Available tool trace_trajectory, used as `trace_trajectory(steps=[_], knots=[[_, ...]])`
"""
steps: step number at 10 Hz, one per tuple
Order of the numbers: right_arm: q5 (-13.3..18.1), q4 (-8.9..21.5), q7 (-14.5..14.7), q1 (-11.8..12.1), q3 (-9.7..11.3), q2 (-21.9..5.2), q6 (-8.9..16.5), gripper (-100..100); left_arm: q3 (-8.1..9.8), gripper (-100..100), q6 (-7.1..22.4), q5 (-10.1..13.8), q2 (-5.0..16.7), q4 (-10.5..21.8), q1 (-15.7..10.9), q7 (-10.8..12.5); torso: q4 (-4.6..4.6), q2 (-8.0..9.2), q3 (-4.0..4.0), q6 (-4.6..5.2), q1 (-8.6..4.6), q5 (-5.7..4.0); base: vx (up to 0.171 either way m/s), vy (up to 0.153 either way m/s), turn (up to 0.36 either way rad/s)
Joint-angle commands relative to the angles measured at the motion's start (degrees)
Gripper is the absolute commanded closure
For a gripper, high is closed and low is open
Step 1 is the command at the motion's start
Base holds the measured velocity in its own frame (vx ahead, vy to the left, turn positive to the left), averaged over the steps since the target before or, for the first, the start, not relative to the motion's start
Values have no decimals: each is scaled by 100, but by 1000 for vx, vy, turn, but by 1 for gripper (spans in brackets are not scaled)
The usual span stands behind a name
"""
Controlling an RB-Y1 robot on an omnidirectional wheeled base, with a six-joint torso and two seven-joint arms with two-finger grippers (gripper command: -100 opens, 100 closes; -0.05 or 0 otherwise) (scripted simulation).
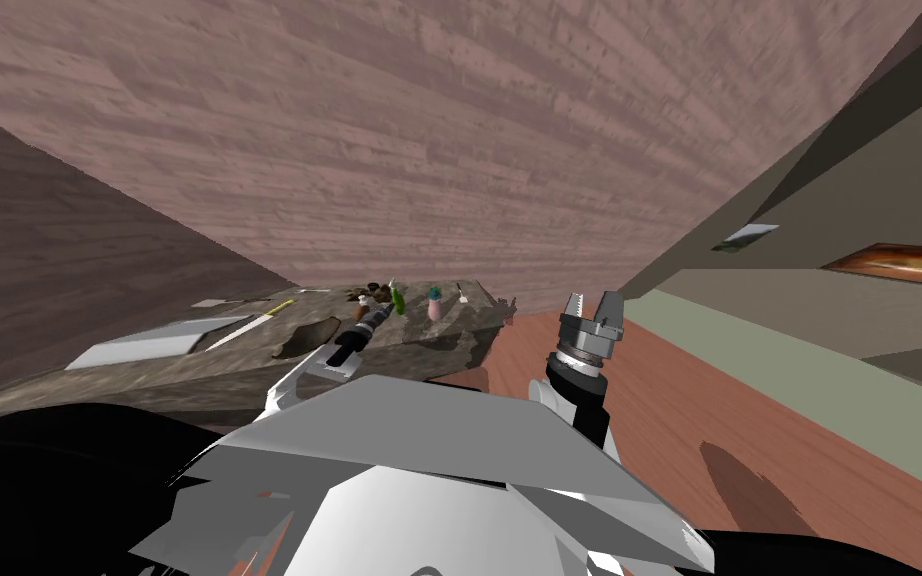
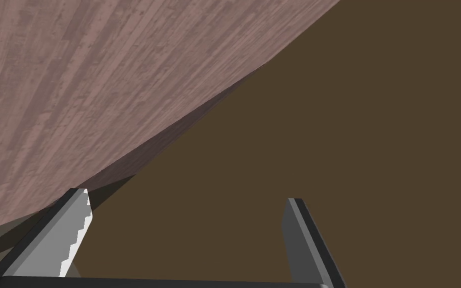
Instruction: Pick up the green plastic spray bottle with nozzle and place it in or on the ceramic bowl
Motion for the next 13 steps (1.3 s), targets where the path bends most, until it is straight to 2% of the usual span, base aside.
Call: trace_trajectory(steps=[1, 7, 9, 10, 11, 12, 13], knots=[[0, 0, 0, 0, 0, 0, 0, 0, 36, -100, 213, -61, 161, 71, -25, -36, 0, 0, 0, 0, 0, 0, 21, -61, -70], [0, 0, 0, 0, 0, 0, 0, 0, 237, -100, 890, -336, 884, 627, -184, -191, -1, -3, -2, 1, 0, 0, 27, -92, -112], [0, 0, 0, 0, 0, 0, 0, 0, 325, -100, 1185, -458, 1222, 858, -251, -260, -1, -6, -3, 3, -4, -1, 37, -105, -160], [0, 0, 0, 0, 0, 0, 0, 0, 350, -100, 1269, -493, 1322, 923, -270, -279, -1, -3, -2, 1, -9, -2, 26, -92, -87], [0, 0, 0, 0, 0, 0, 0, 0, 302, -100, 1244, -464, 1250, 867, -300, -271, 0, 0, 0, 0, -5, -1, 12, -37, -7], [0, 0, 0, 0, 0, 0, 0, 0, 304, 0, 1272, -468, 1261, 875, -305, -278, 1, 6, 3, -2, 12, 3, 3, -8, 3], [0, 0, 0, 0, -1, -1, 0, 0, 406, -100, 1259, -461, 1284, 1160, -453, -247, 2, 11, 6, -2, 24, 6, -64, -8, -224]])
